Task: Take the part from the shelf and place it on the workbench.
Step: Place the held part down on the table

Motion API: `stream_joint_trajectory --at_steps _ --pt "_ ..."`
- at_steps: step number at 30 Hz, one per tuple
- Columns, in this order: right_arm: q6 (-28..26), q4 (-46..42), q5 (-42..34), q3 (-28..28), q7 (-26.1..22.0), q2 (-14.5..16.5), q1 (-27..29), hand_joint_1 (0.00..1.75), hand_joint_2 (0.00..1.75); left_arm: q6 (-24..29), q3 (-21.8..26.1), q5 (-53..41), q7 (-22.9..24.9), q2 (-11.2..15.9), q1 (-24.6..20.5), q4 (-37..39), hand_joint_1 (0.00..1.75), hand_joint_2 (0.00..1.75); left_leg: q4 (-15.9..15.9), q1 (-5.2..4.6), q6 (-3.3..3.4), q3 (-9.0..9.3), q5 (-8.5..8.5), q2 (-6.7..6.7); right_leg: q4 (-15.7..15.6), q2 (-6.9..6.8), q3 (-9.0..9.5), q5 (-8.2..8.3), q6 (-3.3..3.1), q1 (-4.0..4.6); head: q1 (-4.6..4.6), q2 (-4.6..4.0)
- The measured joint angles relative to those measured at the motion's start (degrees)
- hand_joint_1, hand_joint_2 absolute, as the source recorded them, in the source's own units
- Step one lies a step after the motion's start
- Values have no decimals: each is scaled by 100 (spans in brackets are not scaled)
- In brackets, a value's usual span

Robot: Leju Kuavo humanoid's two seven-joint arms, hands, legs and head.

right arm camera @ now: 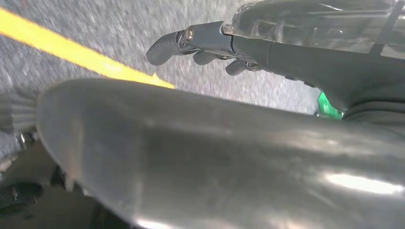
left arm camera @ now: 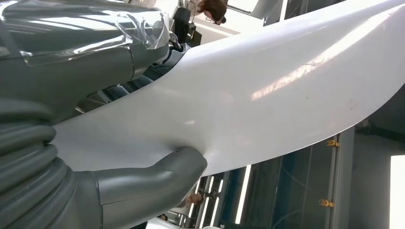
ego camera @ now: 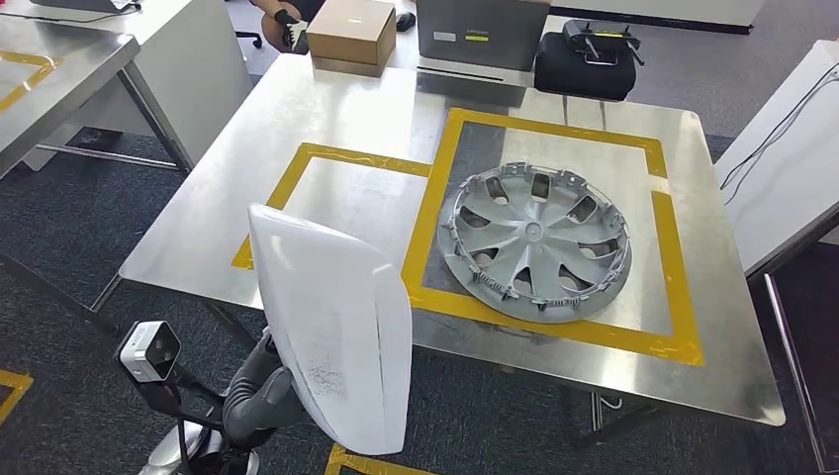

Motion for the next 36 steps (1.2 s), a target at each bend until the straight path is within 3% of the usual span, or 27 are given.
stream_joint_trajectory --at_steps 2,4,5,6,8,10,11,13,15,17,19,20,21,23,25,28,30,31,34,35,36 --pt "-4 0 1 6 -5 -1 -21 0 0 40 3 -6 -14 4 -7 -2 175 175 -49 -9 33 1 38 154 670 -329 -332 -311 -45 16 14 0" --pt "-8 0 2 15 -13 -6 -44 0 0 76 6 -7 -24 14 -8 -3 175 175 -46 -28 40 -21 43 324 1402 -460 -662 -580 -40 1 18 0" --pt "-9 0 2 25 -16 -9 -46 0 0 89 4 -7 -25 18 -7 -3 175 175 -44 -32 39 -26 43 401 1504 -479 -687 -597 -3 -8 18 0" --pt "-10 1 2 37 -16 -12 -46 0 0 96 3 -7 -27 18 -8 -3 175 175 -40 -33 36 -27 42 473 1357 -502 -585 -529 50 -17 18 0" --pt "-12 2 2 54 -19 -20 -51 0 0 100 2 -7 -29 17 -12 -3 175 175 -14 -42 8 -24 24 595 519 -682 -103 -272 129 -22 20 0" --pt "-13 2 1 60 -27 -27 -63 0 0 101 3 -7 -31 18 -19 -4 175 175 26 -77 -48 -27 -7 691 -118 -850 257 -105 102 10 15 0" --pt "-13 2 0 64 -31 -28 -67 0 0 102 2 -7 -32 20 -21 -4 175 175 39 -94 -74 -28 -15 731 -214 -874 305 -85 61 28 11 0" --pt "-11 2 -5 82 -34 -29 -57 0 0 101 0 -7 -33 24 -25 -8 175 175 51 -89 -123 -25 -23 775 -205 -768 291 -55 -4 14 2 0" --pt "-8 2 -20 101 -34 -25 -45 0 0 98 -1 -7 -34 28 -29 -20 175 175 214 -50 -190 -84 -162 578 -216 -696 285 -30 -66 -35 1 0" --pt "-7 2 -43 111 -34 -22 -53 0 0 95 -1 -13 -36 40 -28 -34 175 175 839 -18 -246 -353 -537 281 -221 -643 272 -12 -126 -53 -3 0" --pt "-5 2 -74 122 -34 -22 -60 0 0 97 -3 -34 -41 55 -20 -38 175 175 1613 -8 -264 -708 -865 181 -219 -589 254 1 -159 -36 -2 0" --pt "-5 2 -91 130 -34 -22 -57 0 0 104 -3 -54 -45 63 -15 -38 175 175 1783 -6 -264 -789 -882 174 -217 -560 249 4 -163 -30 -2 0" --pt "-4 2 -108 137 -33 -21 -52 0 0 115 -3 -72 -54 71 -13 -38 175 175 1704 -6 -255 -750 -780 174 -215 -533 250 8 -165 -26 -2 0" --pt "-3 2 -146 147 -33 -17 -44 0 0 145 -2 -123 -86 87 -13 -42 175 175 977 -3 -220 -388 -372 162 -212 -481 261 12 -158 -26 -3 0" --pt "-2 1 -191 155 -33 -13 -46 0 0 178 1 -169 -123 99 -15 -47 175 175 290 -15 -181 -56 -124 141 -201 -444 249 28 -127 5 0 0" --pt "-2 2 -240 184 -36 -15 -39 0 0 216 6 -227 -150 111 -15 -58 175 175 110 -48 -110 -23 -79 138 -207 -428 197 75 -37 16 1 0" --pt "-2 1 -257 207 -38 -16 -29 0 0 220 8 -252 -158 114 -17 -78 175 175 61 -33 -34 -30 -21 156 -101 -445 123 12 -1 6 7 0" --pt "-2 1 -261 217 -39 -16 -29 0 0 221 9 -259 -163 111 -17 -89 175 175 37 -21 2 -35 6 167 111 -457 18 -105 -7 4 10 0" --pt "-2 0 -268 244 -43 -15 -25 0 0 222 6 -268 -171 110 -14 -98 175 175 30 -36 49 -90 42 197 1311 -476 -527 -617 -44 -1 14 0" --pt "-2 0 -270 248 -43 -18 -18 0 0 222 4 -269 -171 111 -12 -97 175 175 32 -43 52 -103 50 203 1553 -476 -623 -694 -24 -3 15 0" --pt "-2 0 -272 250 -43 -20 -10 0 0 222 3 -270 -171 111 -11 -97 175 175 34 -46 49 -109 55 205 1538 -479 -586 -673 15 -7 15 0"
